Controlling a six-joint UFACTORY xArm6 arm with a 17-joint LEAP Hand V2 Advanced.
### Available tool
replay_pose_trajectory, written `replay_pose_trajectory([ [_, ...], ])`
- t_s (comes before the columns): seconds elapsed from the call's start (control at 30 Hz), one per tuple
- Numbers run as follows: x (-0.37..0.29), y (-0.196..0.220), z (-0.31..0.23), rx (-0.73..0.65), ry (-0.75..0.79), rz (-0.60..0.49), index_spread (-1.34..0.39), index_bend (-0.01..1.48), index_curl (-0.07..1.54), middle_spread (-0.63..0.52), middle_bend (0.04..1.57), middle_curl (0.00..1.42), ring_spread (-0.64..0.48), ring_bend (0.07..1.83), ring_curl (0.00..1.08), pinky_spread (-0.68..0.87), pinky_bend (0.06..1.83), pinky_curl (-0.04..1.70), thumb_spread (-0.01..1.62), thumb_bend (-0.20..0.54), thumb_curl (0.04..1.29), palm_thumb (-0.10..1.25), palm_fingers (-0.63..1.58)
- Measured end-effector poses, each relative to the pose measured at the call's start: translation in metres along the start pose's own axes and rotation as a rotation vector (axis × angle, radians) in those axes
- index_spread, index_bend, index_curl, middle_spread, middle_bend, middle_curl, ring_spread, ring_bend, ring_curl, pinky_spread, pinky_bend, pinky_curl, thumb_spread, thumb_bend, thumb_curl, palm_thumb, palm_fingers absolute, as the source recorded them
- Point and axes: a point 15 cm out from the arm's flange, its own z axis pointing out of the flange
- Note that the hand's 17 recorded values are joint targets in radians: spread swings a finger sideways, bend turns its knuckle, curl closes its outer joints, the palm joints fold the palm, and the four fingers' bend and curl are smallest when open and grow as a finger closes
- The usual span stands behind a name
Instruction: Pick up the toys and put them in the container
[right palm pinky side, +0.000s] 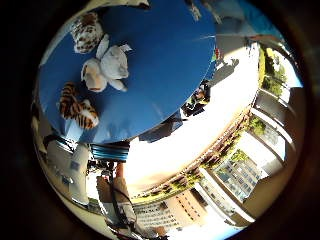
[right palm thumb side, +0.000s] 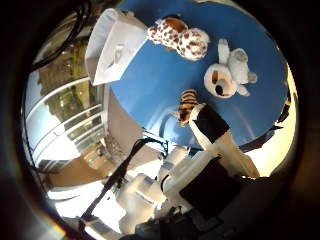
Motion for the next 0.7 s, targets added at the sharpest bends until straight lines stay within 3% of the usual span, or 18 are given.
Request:
replay_pose_trajectory([
  [0.2,0.02,-0.011,0.011,0.027,0.019,0.011,-0.21,0.18,0.31,0.03,0.17,0.3,0.23,0.24,0.33,0.37,0.35,0.23,1.19,-0.025,0.38,0.65,0.13],
  [0.47,0.022,-0.022,0.062,-0.067,-0.023,-0.029,-0.26,0.16,0.29,0.03,0.16,0.3,0.23,0.27,0.34,0.38,0.38,0.25,1.18,-0.024,0.38,0.65,0.06],
  [0.7,0.018,-0.037,0.103,-0.066,-0.018,-0.059,-0.3,0.17,0.28,0.02,0.16,0.29,0.23,0.27,0.33,0.38,0.39,0.26,1.17,-0.024,0.38,0.65,0.03],
])
